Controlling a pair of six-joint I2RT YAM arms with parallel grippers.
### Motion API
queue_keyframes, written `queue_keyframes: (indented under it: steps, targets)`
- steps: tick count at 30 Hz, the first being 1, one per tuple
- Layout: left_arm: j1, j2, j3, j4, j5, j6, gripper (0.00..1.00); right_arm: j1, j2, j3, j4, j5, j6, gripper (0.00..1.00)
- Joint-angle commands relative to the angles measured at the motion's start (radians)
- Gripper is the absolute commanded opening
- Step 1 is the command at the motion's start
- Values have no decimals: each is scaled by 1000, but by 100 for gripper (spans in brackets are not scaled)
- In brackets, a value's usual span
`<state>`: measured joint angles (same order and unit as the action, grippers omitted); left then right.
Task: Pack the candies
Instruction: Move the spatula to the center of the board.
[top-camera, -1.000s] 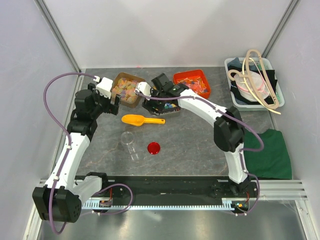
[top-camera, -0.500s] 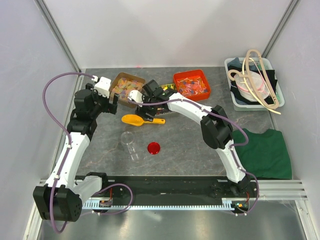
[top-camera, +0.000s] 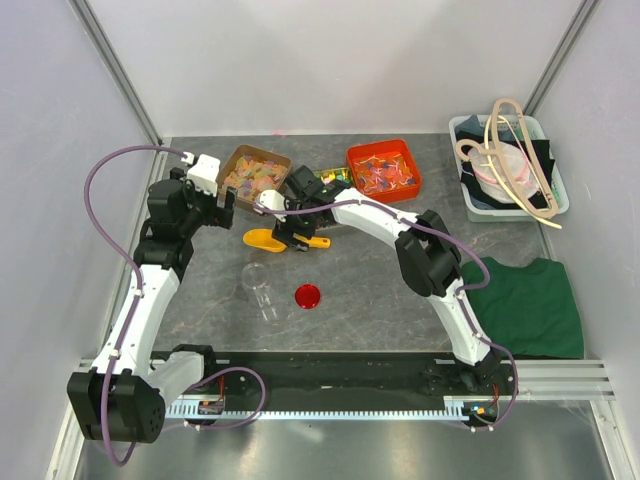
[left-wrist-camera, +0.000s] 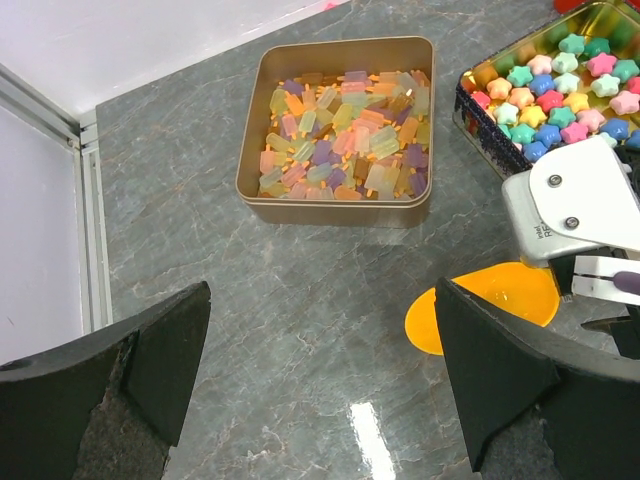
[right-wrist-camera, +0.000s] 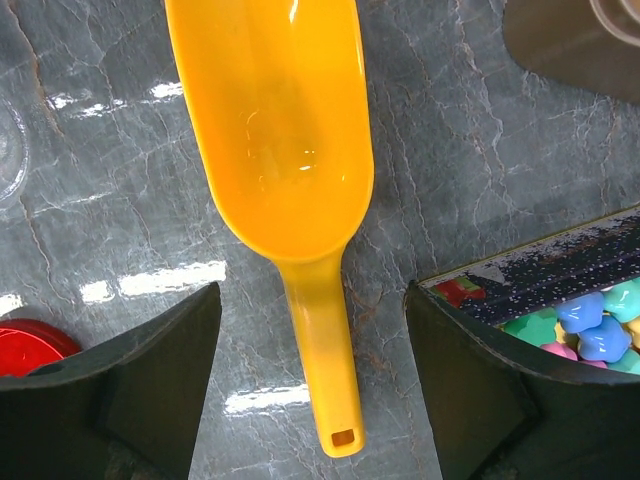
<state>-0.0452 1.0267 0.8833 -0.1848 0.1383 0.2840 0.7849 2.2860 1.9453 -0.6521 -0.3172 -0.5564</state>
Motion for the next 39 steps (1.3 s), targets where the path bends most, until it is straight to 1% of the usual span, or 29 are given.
queue_keyframes:
  steps: [1,10,13,18,24,26,28,29,30,31,33,35,39]
  targets:
    - [8,-13,-3,33,24,-28,99,2,16,-3,17,-6,-16,82]
    - [16,-10,-4,30,40,-29,99,2,69,61,11,1,-10,79]
    - [16,-10,-6,30,44,-31,99,2,84,78,8,3,-11,77]
    - [18,-7,-6,28,50,-31,99,2,104,110,-11,-19,-4,70]
    - [19,-4,-4,27,52,-31,99,2,87,103,-18,-17,-3,54]
    - [21,-5,-4,27,55,-32,99,2,66,80,-15,-11,-7,45]
    - [21,-5,-4,27,53,-32,99,2,47,44,-12,-3,-8,38]
    - [21,-5,-4,27,53,-31,100,2,26,32,-9,0,-10,33]
    - [21,-4,-4,25,55,-31,99,1,15,20,-7,4,-10,30]
    - [22,-4,-4,27,52,-31,99,2,3,-5,-9,6,-11,28]
    - [22,-4,-4,25,55,-31,99,2,-36,-32,-7,15,-14,22]
    - [22,-4,-3,27,55,-31,99,2,-75,-72,-6,33,-14,19]
    - [24,-2,-4,25,55,-31,99,2,-141,-152,-4,59,-13,17]
